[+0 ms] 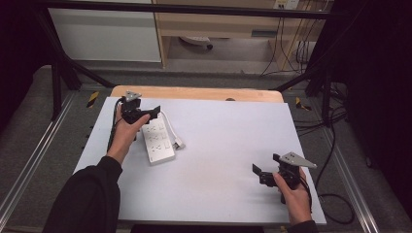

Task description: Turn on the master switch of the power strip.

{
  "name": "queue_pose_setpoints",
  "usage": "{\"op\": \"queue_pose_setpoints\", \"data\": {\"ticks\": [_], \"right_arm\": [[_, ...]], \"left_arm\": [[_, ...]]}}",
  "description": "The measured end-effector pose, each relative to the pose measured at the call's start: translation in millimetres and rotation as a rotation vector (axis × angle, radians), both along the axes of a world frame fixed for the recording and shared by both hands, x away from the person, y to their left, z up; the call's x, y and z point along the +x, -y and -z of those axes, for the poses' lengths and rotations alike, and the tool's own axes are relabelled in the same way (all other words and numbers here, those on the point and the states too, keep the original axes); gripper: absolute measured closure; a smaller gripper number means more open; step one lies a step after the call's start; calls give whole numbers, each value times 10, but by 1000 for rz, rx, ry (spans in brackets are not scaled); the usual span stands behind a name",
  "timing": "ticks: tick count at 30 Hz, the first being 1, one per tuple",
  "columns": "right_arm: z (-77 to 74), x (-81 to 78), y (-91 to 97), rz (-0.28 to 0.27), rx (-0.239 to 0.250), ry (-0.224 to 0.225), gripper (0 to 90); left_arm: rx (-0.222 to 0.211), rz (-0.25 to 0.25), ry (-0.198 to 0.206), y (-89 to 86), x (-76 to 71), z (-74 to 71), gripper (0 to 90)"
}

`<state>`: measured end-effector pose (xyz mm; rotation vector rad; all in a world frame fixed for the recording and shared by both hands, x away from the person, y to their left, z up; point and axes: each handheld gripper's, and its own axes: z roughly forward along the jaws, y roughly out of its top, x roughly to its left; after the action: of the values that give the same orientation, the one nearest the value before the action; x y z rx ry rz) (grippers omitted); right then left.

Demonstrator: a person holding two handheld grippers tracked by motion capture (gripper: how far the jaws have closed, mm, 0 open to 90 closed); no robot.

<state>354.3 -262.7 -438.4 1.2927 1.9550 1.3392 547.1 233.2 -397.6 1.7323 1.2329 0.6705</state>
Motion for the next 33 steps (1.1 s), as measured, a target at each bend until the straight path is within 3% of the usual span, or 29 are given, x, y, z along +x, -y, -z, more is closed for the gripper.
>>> {"op": "queue_pose_setpoints", "data": {"ticks": [3, 5, 10, 20, 26, 33], "right_arm": [[-1, -1, -1, -1, 1, 0, 32], [-4, -4, -1, 0, 3, 1, 32], [0, 2, -1, -2, 0, 0, 33], [-3, 2, 1, -3, 4, 1, 33], [-7, -1, -1, -5, 4, 1, 33], [-7, 0, 2, -3, 4, 2, 34]], "left_arm": [[9, -19, -13, 3, 9, 19, 101], [16, -17, -19, 2, 10, 23, 173], [16, -24, -14, 13, 25, 39, 181], [14, -25, -19, 33, 39, 56, 323], [21, -13, -23, 69, 39, 68, 431], [-10, -10, -25, 79, 43, 65, 599]]}}
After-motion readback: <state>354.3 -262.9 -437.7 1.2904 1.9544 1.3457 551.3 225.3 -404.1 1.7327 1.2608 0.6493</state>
